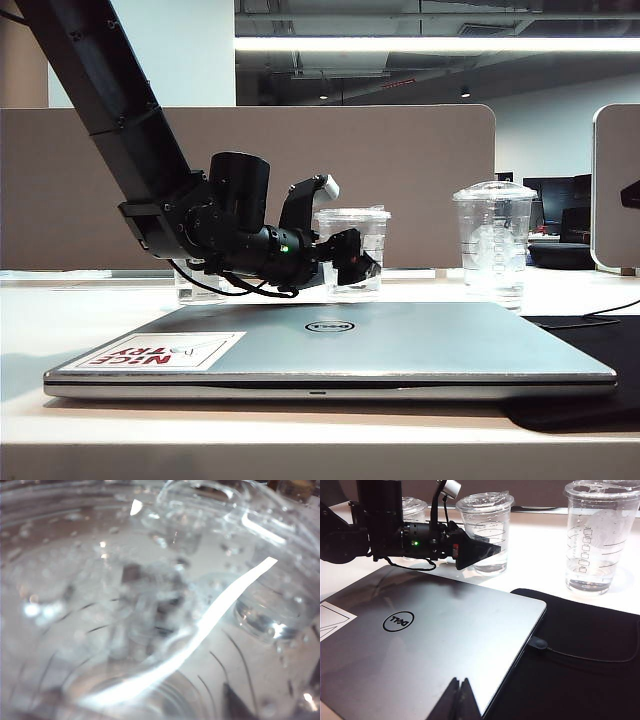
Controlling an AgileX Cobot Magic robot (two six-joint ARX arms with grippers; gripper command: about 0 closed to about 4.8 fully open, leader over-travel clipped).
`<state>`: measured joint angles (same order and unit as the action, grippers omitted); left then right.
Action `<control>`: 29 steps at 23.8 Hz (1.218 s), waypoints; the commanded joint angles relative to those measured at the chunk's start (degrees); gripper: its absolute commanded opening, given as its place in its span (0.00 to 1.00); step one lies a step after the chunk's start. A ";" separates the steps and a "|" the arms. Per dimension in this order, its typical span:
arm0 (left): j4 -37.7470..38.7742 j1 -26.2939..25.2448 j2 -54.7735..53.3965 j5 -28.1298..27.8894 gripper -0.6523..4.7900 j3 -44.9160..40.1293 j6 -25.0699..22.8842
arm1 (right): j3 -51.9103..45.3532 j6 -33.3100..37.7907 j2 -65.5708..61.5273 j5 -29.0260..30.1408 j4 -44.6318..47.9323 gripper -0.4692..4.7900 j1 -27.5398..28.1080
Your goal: Pick up the coffee cup on the middle and place it on the left side of the laptop.
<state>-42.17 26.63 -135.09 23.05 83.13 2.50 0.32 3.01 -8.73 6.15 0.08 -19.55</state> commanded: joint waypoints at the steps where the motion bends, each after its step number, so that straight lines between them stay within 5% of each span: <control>1: -0.83 0.07 0.22 0.37 0.73 0.31 0.15 | -0.24 -0.04 -0.04 0.00 1.03 0.08 -0.09; 14: -4.17 0.07 1.51 3.13 0.69 0.17 1.16 | -0.24 -0.04 -0.02 0.00 1.03 0.08 -0.09; 24: -2.54 -2.23 15.52 3.13 0.69 -2.49 0.72 | -0.24 -0.04 0.11 0.00 1.03 0.08 -0.09; 29: -1.75 -4.44 23.52 2.08 0.69 -8.26 -3.58 | -0.24 -0.04 0.39 0.00 1.01 0.08 -0.07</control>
<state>-43.24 22.76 -113.54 25.58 75.79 0.80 0.30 3.03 -8.49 6.13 0.08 -19.55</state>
